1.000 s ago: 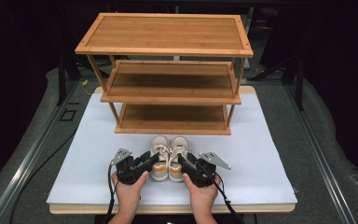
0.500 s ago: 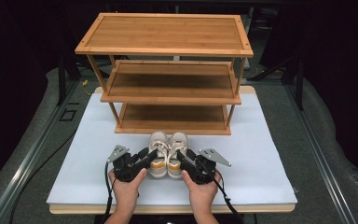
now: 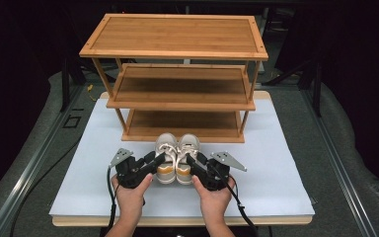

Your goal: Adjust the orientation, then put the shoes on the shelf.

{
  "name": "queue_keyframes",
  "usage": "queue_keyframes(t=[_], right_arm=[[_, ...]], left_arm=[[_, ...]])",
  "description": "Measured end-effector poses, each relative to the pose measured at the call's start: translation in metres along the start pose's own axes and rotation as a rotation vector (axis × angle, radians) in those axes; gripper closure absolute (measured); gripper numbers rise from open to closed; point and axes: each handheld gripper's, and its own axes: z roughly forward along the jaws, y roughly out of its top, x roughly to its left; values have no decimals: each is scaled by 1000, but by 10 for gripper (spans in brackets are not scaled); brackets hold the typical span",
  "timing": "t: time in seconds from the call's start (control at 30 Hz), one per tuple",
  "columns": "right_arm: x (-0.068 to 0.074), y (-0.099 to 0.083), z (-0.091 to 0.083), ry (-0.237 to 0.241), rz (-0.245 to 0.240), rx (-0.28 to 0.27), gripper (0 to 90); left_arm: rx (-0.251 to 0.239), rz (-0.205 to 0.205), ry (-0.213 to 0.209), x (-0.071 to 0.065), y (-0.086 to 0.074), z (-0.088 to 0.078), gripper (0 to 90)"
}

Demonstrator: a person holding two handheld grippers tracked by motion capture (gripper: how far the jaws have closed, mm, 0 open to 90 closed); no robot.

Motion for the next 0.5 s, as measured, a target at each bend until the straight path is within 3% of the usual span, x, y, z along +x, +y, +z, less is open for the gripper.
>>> queue_keyframes(t=[0.07, 0.1, 0.17, 0.2, 0.37, 0.4, 0.43, 0.47, 0.5], right_arm=[[0, 2, -1, 2, 3, 5, 559], [1, 3, 1, 16, 10, -23, 559], [1, 7, -2, 7, 5, -1, 559], [2, 8, -2, 14, 5, -23, 559], [5, 16, -5, 1, -6, -18, 559], [4, 18, -6, 24, -7, -4, 559], [6, 19, -6, -15, -7, -18, 559], [5, 20, -6, 9, -1, -23, 559], [5, 21, -6, 2, -3, -24, 559]], left_arm=[[-3, -4, -1, -1, 2, 0, 549], [-5, -5, -3, -1, 3, -1, 549], [-9, 0, -6, -3, 6, -1, 549], [-10, 2, -7, -3, 8, -2, 549], [-10, 5, -11, -7, 15, -2, 549], [-11, 8, -11, -8, 16, -2, 549], [-9, 10, -10, -8, 18, -2, 550], [-10, 11, -11, -9, 19, -2, 549], [-11, 5, -15, -9, 20, -2, 550]])
